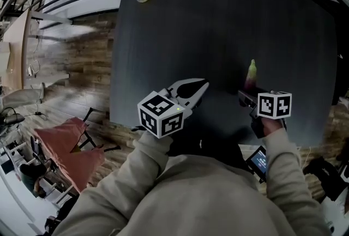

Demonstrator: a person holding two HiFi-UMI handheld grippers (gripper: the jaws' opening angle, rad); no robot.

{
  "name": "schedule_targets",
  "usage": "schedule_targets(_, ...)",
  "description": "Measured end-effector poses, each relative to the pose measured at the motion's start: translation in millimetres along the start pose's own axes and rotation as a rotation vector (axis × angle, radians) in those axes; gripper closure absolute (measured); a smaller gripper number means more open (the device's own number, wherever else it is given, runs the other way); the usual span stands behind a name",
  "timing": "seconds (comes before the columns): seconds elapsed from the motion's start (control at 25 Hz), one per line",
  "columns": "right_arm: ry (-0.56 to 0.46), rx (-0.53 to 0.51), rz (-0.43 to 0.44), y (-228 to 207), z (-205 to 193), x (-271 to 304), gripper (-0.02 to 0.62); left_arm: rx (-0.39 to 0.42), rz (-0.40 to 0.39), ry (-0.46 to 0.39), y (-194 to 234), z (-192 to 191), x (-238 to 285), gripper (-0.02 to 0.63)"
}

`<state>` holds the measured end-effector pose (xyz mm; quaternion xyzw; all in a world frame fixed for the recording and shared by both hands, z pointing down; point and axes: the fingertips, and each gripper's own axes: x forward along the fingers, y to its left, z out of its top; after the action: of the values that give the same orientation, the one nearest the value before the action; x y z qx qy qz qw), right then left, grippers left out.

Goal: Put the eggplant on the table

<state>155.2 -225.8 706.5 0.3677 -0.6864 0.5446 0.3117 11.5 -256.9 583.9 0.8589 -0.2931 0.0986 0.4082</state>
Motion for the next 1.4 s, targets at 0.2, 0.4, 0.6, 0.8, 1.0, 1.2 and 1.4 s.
schedule_targets(0.2, 0.04, 0.005, 0.001, -3, -5, 6, 0.354, -0.011, 0.008, 0.004, 6, -3, -1, 0.606)
schedule_targets(0.4, 0.059, 0.018, -0.01, -11, -10, 10, 0.354, -0.019, 0.012, 0.014, 9, -8, -3, 0.606)
schedule_targets(0.6, 0.066, 0.009, -0.023, -14, -11, 12, 0.354, -0.019, 0.014, 0.026, 10, -10, -4, 0.606)
schedule_targets(0.8, 0.075, 0.004, -0.044, -20, -14, 15, 0.337, -0.013, 0.017, 0.044, 11, -16, -1, 0.606)
schedule_targets(1.0, 0.072, -0.002, -0.063, -24, -14, 16, 0.31, -0.023, 0.015, 0.048, 12, -18, 0, 0.606)
schedule_targets(1.2, 0.07, 0.001, -0.063, -24, -15, 16, 0.304, -0.025, 0.017, 0.044, 12, -16, 0, 0.606)
schedule_targets(1.4, 0.067, 0.005, -0.049, -23, -15, 16, 0.304, -0.019, 0.016, 0.042, 11, -15, -1, 0.606)
